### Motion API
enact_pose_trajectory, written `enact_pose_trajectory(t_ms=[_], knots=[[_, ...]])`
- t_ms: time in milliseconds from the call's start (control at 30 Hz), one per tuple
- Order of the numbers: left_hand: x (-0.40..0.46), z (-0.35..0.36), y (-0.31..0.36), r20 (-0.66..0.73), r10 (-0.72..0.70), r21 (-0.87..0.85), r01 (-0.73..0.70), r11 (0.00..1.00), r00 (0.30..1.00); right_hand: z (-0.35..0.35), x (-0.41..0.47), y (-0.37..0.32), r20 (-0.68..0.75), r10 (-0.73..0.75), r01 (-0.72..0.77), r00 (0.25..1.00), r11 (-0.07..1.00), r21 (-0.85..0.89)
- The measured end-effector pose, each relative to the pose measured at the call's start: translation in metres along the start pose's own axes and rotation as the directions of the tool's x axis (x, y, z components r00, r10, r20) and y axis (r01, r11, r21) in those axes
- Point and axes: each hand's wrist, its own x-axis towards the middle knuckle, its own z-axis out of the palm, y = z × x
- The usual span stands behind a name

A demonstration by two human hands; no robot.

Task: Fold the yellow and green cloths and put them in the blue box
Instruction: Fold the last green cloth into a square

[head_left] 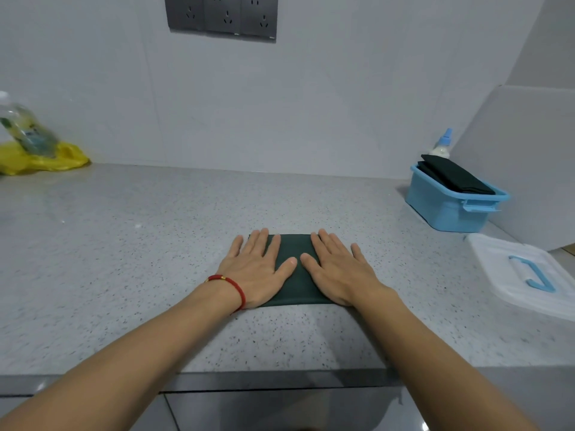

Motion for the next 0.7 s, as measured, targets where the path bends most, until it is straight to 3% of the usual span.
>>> enact_pose_trajectory(t_ms=[267,433,567,700], knots=[[0.001,-0.031,-0.017,0.182,-0.028,-0.004,0.029,1.0,0.983,0.0,-0.007,-0.003,-0.018,0.01,-0.01,1.0,1.0,0.017],[0.023,-0.071,-0.019,0.149,-0.037,-0.076,0.048,0.996,0.988,0.004,-0.008,-0.001,-0.054,0.006,-0.005,0.999,1.0,0.02],[0.031,-0.076,-0.033,0.207,-0.087,-0.355,0.158,0.921,0.974,0.003,-0.006,0.002,-0.069,0.019,-0.017,0.997,0.999,0.031],[0.025,-0.061,-0.04,0.109,-0.065,-0.595,0.117,0.795,0.992,0.007,-0.006,0.003,-0.098,0.028,-0.022,0.995,0.998,0.059]])
